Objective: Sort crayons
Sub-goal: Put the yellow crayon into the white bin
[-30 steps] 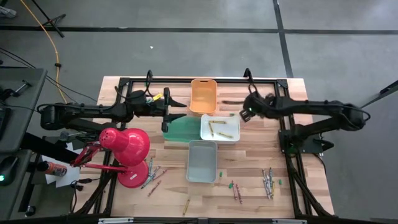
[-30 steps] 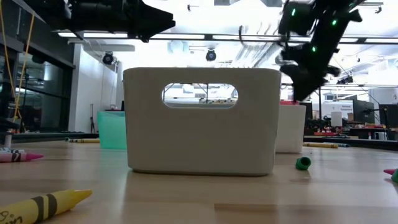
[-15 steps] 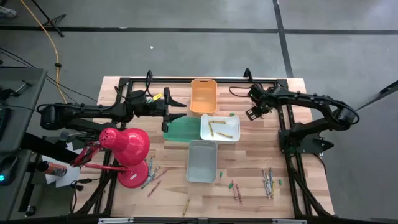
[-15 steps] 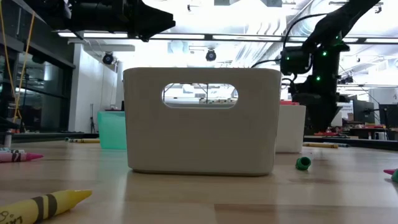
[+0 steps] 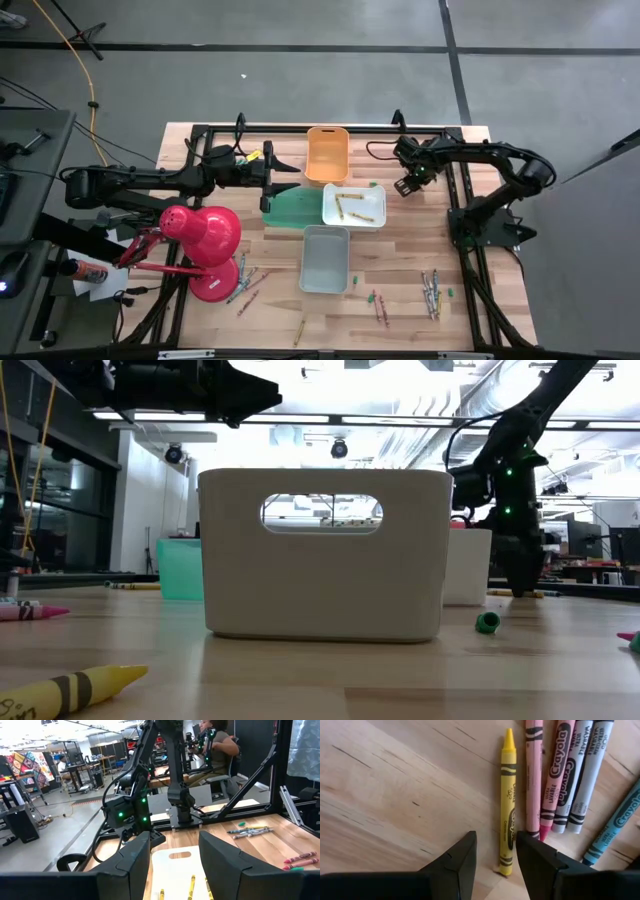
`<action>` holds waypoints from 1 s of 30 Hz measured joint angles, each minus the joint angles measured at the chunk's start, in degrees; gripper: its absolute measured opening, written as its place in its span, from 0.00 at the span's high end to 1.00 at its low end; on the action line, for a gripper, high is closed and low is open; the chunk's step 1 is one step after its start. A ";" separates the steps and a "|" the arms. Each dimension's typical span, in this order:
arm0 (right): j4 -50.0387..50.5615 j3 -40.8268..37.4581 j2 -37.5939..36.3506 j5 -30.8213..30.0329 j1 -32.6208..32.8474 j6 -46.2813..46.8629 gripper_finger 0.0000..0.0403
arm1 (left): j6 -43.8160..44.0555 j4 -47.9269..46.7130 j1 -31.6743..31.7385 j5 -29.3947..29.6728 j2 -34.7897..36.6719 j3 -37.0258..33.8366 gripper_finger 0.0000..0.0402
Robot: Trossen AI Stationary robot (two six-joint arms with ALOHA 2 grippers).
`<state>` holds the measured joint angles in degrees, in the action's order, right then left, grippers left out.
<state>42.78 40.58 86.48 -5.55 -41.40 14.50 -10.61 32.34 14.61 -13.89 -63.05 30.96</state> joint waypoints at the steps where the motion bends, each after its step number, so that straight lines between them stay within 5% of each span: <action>1: -0.10 -0.01 0.00 0.16 -0.12 -0.18 0.67 | 0.00 0.00 0.00 0.00 0.00 0.00 0.61; 6: -0.23 -0.01 0.04 1.69 -0.27 -0.60 0.71 | 0.02 0.00 0.00 -0.01 -0.02 0.00 0.61; 13: -0.21 -0.05 0.04 1.02 -0.13 -0.20 0.97 | 0.22 0.00 0.00 -0.02 -0.02 0.00 0.61; 21: -0.23 -0.30 -1.53 -0.48 3.62 -0.21 0.99 | 0.84 -0.77 -0.02 1.25 -0.02 0.02 0.61; 30: -3.16 -0.35 -19.75 -0.45 12.53 2.12 1.00 | -0.48 -2.38 -0.02 5.68 -0.04 0.02 0.61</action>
<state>39.61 40.23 66.73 -6.00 -28.87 16.61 -11.09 29.95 14.59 -8.21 -63.09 30.98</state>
